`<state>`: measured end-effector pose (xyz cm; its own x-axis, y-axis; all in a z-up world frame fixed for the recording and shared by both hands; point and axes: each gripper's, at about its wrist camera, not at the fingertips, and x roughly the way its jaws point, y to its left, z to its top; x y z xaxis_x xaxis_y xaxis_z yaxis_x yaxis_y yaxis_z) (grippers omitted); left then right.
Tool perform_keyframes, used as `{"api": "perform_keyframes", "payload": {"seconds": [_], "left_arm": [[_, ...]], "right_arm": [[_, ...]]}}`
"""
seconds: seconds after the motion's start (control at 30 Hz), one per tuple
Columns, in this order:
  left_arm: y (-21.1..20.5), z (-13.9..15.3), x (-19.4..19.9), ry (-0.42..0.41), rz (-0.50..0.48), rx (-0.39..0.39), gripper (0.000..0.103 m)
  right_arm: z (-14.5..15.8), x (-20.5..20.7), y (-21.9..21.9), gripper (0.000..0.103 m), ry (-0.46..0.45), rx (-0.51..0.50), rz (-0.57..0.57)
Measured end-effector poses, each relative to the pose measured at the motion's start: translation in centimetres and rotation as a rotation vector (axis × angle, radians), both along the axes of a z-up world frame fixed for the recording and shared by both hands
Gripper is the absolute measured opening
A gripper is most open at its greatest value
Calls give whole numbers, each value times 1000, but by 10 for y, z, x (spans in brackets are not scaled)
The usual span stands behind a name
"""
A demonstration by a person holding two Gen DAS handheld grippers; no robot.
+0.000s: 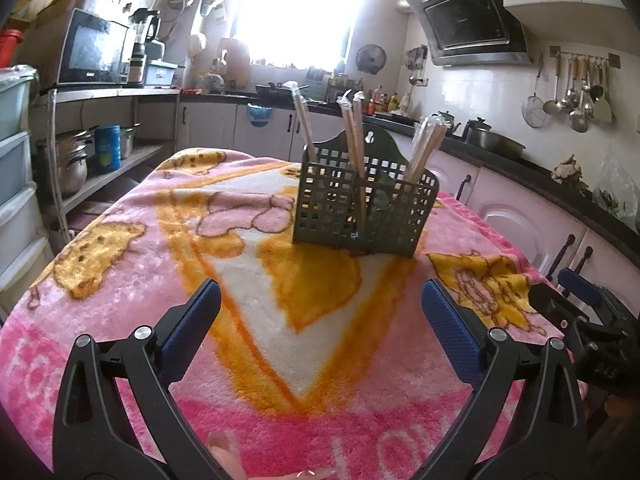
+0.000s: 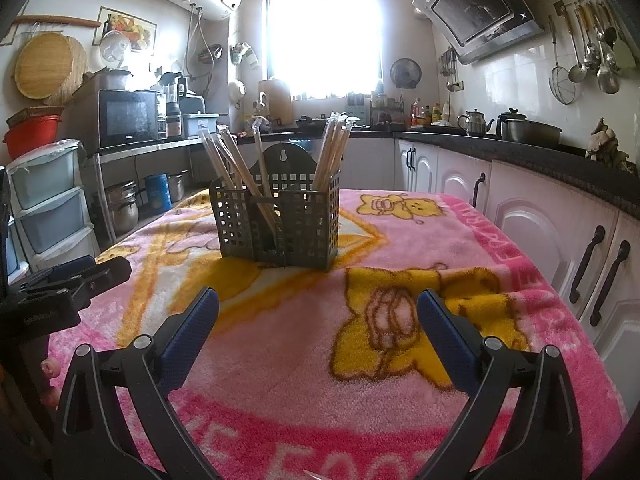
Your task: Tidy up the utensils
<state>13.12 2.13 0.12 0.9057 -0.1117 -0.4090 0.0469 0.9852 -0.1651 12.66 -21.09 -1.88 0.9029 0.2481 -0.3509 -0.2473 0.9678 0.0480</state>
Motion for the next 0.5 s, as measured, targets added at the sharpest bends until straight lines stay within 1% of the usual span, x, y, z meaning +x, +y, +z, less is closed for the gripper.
{"api": "perform_keyframes", "payload": {"seconds": [0.1,0.23,0.33,0.4,0.43,0.5], "left_arm": [[2,0,2,6,3,-13,92],[8,4,0,6,9,-32,92],[25,8,5,38,53,-56,92],[40,12,8,54,78,-50,92],[49,14,10,55,107,-39,92],[65,16,13,73,156,-18,92]], "right_arm": [[1,2,-2,97,7,6,-5],[1,7,-9,97,40,18,-24],[1,19,-25,97,106,39,-50],[0,28,-38,97,137,30,-91],[-1,35,-49,97,157,11,-133],[-5,50,-65,97,219,-21,-182]]}}
